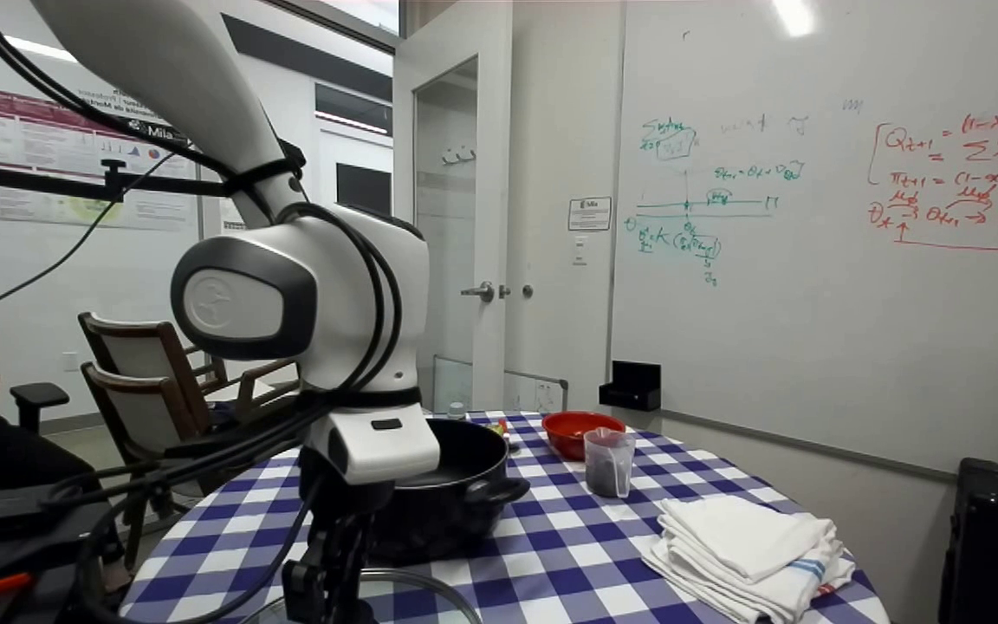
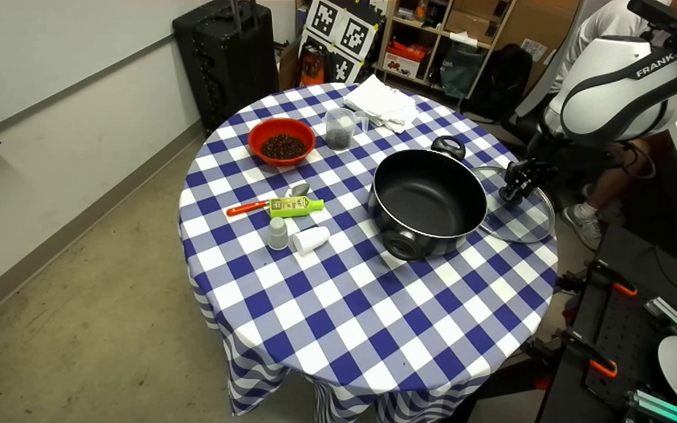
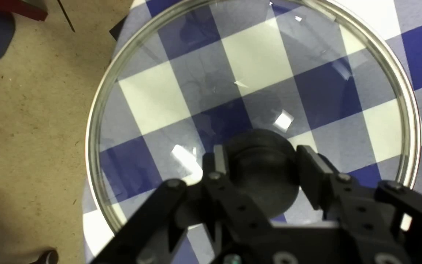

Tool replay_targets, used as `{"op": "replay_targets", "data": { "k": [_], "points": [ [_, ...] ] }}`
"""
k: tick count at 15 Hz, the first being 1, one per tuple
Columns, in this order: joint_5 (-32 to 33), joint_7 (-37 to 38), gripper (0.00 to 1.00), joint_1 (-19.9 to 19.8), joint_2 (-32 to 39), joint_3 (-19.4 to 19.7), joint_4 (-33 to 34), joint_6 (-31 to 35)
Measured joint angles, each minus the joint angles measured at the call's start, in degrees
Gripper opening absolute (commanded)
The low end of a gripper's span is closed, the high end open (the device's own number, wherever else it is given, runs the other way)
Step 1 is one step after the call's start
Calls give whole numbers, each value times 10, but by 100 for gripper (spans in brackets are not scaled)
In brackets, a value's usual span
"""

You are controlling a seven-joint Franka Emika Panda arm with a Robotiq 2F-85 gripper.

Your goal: Put the pot of the lid on the table

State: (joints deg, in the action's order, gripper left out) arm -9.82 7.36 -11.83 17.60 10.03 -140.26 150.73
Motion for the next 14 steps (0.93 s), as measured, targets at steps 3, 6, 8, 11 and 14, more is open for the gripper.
{"op": "replay_targets", "data": {
  "k": [3, 6, 8, 11, 14],
  "points": [
    [0, 0, 49, 0, 0, 0, 0, 0],
    [0, 0, 75, 0, 0, 0, 0, 0],
    [1, 1, 88, 0, 0, 1, -1, 0],
    [7, 19, 100, 4, -1, 11, -6, 0],
    [9, 31, 100, 5, -11, 21, -16, 10]
  ]
}}
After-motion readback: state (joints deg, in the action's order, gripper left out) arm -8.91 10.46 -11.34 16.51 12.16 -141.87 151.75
